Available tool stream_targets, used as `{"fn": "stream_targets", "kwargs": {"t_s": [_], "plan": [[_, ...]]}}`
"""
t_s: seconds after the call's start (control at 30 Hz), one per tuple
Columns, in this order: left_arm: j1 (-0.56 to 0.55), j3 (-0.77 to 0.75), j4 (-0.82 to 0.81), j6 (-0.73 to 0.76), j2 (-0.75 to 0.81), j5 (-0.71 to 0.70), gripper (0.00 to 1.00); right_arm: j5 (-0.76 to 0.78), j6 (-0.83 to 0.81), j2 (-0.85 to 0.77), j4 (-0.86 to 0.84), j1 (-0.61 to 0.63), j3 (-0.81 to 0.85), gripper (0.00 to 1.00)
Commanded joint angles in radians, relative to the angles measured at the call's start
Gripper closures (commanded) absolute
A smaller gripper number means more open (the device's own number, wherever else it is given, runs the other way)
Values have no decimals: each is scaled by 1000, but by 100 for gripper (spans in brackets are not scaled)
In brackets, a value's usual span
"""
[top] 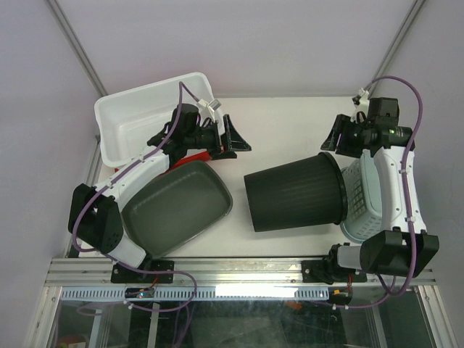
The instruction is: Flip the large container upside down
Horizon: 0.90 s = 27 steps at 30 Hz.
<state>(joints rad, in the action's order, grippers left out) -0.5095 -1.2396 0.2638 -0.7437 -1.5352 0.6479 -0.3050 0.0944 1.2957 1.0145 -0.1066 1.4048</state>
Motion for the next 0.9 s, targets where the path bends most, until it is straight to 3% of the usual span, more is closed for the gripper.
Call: {"fn": "stream_targets", "kwargs": {"t_s": [0.0,0.07,0.2,0.4,0.53,0.77,0.87], "plan": [[0,-38,50,58,63,12,1,67,-17,-61,54,4,-21,41],[0,-39,87,84,75,18,1,62,-12,-86,72,5,-37,42],[0,-48,155,131,94,5,1,53,-5,-115,121,5,-67,57],[0,-57,163,133,87,7,1,26,8,-137,154,4,-112,70],[0,-65,163,141,77,10,1,34,14,-142,139,4,-113,85],[0,-77,162,144,74,9,1,7,75,-127,25,3,-122,100],[0,-81,163,145,73,6,1,-16,108,-114,-76,1,-135,100]]}}
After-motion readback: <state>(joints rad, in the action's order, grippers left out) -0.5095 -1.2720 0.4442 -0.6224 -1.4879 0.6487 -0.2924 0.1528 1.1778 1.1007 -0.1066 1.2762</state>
